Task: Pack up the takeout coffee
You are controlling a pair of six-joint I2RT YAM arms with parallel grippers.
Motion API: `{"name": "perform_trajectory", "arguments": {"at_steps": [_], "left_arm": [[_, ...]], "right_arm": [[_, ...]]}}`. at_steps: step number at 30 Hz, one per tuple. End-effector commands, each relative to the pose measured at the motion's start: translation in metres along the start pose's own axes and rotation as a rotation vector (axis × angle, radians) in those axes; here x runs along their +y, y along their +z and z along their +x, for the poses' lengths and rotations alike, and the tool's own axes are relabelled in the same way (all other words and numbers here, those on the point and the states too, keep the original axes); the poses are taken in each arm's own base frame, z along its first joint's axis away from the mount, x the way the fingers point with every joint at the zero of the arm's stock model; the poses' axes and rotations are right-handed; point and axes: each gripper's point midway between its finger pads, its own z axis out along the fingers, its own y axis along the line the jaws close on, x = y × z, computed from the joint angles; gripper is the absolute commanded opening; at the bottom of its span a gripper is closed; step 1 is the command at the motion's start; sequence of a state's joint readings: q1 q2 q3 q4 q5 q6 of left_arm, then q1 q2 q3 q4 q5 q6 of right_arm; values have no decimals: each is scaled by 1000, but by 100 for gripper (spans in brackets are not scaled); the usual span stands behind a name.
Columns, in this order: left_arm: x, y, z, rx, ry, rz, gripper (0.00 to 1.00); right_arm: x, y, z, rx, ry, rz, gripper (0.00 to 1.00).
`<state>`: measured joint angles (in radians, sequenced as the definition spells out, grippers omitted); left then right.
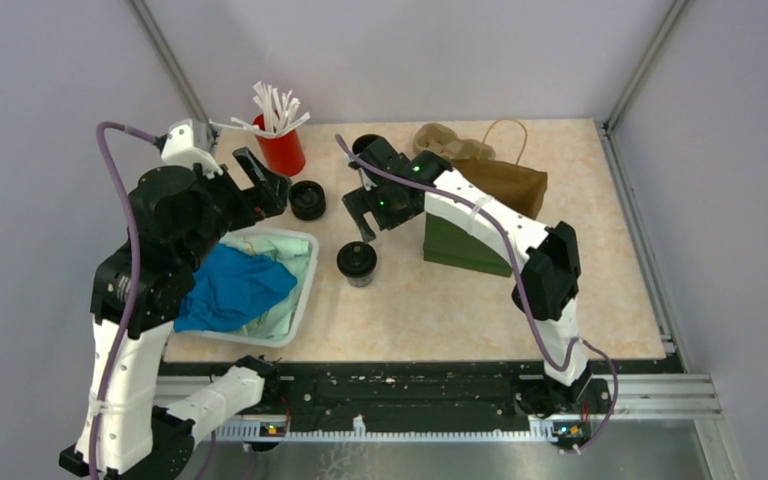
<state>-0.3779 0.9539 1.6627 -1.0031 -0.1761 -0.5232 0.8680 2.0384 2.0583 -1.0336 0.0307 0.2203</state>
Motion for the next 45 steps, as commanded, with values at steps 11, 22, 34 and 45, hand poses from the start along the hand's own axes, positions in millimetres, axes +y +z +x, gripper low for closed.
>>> {"name": "perform_trajectory", "arguments": {"at_steps": [11, 22, 34, 45], "left_arm": [[2, 10, -31, -121, 136, -23, 98], [3, 14, -32, -109, 193, -30, 98], [4, 17, -29, -102, 220, -27, 98], [5, 17, -27, -95, 224, -30, 98]], "right_arm": [[49, 26, 19, 114, -45, -12, 98], [57, 34, 20, 161, -90, 23, 95], [68, 39, 19, 157, -121, 0, 87], [72, 48, 21, 170, -129, -14, 79]]}}
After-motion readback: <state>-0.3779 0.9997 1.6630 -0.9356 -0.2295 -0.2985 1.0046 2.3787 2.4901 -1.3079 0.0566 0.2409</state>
